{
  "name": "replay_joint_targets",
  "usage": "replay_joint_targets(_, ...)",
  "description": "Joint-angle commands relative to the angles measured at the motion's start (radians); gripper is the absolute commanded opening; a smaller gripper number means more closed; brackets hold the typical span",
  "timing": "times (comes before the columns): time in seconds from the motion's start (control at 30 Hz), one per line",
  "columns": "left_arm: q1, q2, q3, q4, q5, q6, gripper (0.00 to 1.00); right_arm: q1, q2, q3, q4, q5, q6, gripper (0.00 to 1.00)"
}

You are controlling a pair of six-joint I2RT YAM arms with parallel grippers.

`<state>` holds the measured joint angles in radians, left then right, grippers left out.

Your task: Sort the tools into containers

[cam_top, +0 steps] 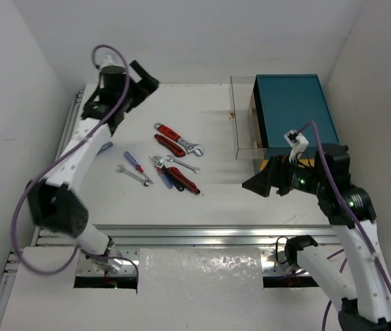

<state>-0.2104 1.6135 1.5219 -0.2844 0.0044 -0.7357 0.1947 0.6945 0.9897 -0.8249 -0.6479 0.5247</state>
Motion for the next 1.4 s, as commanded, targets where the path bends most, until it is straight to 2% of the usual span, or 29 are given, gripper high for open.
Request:
replay_joint_targets(0.0,-0.011,-0.266,-0.051,-0.320,-0.392,0.181,1.00,0.070,0.115,0.073,0.179,0.003,0.032,0.99)
replay_joint_targets(0.03,-0.012,-0.374,-0.101,-0.338,-0.405,0.194,1.00,0.115,0.153,0.099,0.190,0.046,0.023,0.99)
replay_joint_targets(0.07,-0.011,-0.427,-0.120,-0.382,-0.394,0.202,1.00,0.165,0.249,0.128,0.193,0.189,-0.012,0.99)
replay_joint_targets(0.1,-0.011,-0.475,-0.138,-0.406,-0.371,0.228,1.00,0.226,0.307,0.168,0.172,0.267,-0.037,0.99)
replay_joint_targets(0.13,-0.012,-0.568,-0.178,-0.430,-0.362,0.245,1.00,0.335,0.368,0.258,0.153,0.328,-0.066,0.99)
replay_joint_targets(0.17,-0.012,-0.620,-0.202,-0.446,-0.351,0.260,1.00,0.380,0.493,0.306,0.106,0.437,-0.119,0.99)
replay_joint_targets(0.2,-0.011,-0.663,-0.232,-0.446,-0.350,0.304,1.00,0.456,0.549,0.390,0.092,0.480,-0.147,0.99)
replay_joint_targets(0.3,-0.011,-0.829,-0.388,-0.409,-0.363,0.410,1.00,0.549,0.721,0.487,0.090,0.623,-0.209,0.99)
replay_joint_targets(0.37,-0.012,-0.875,-0.449,-0.403,-0.408,0.398,1.00,0.558,0.793,0.524,0.121,0.639,-0.233,0.99)
replay_joint_targets(0.43,-0.012,-0.949,-0.547,-0.360,-0.377,0.358,1.00,0.562,0.914,0.598,0.135,0.649,-0.256,0.95)
replay_joint_targets(0.47,-0.012,-0.974,-0.578,-0.346,-0.374,0.334,1.00,0.562,1.003,0.659,0.138,0.675,-0.265,0.91)
replay_joint_targets(0.57,-0.012,-1.056,-0.710,-0.291,-0.380,0.299,1.00,0.563,1.134,0.789,0.118,0.677,-0.316,0.82)
replay_joint_targets(0.6,-0.012,-1.057,-0.698,-0.300,-0.376,0.305,1.00,0.565,1.205,0.815,0.112,0.656,-0.322,0.79)
replay_joint_targets(0.77,-0.009,-1.031,-0.683,-0.329,-0.441,0.274,1.00,0.617,1.359,0.923,0.130,0.680,-0.304,0.71)
replay_joint_targets(0.87,-0.006,-1.050,-0.681,-0.338,-0.472,0.260,1.00,0.643,1.435,0.922,0.179,0.689,-0.279,0.59)
replay_joint_targets(0.9,-0.006,-1.063,-0.686,-0.331,-0.466,0.262,1.00,0.649,1.462,0.920,0.199,0.691,-0.272,0.52)
replay_joint_targets(1.13,-0.006,-1.081,-0.700,-0.308,-0.422,0.283,1.00,0.718,1.539,0.909,0.247,0.697,-0.264,0.48)
replay_joint_targets(1.37,-0.007,-1.043,-0.703,-0.291,-0.360,0.308,1.00,0.721,1.629,0.946,0.283,0.692,-0.285,0.43)
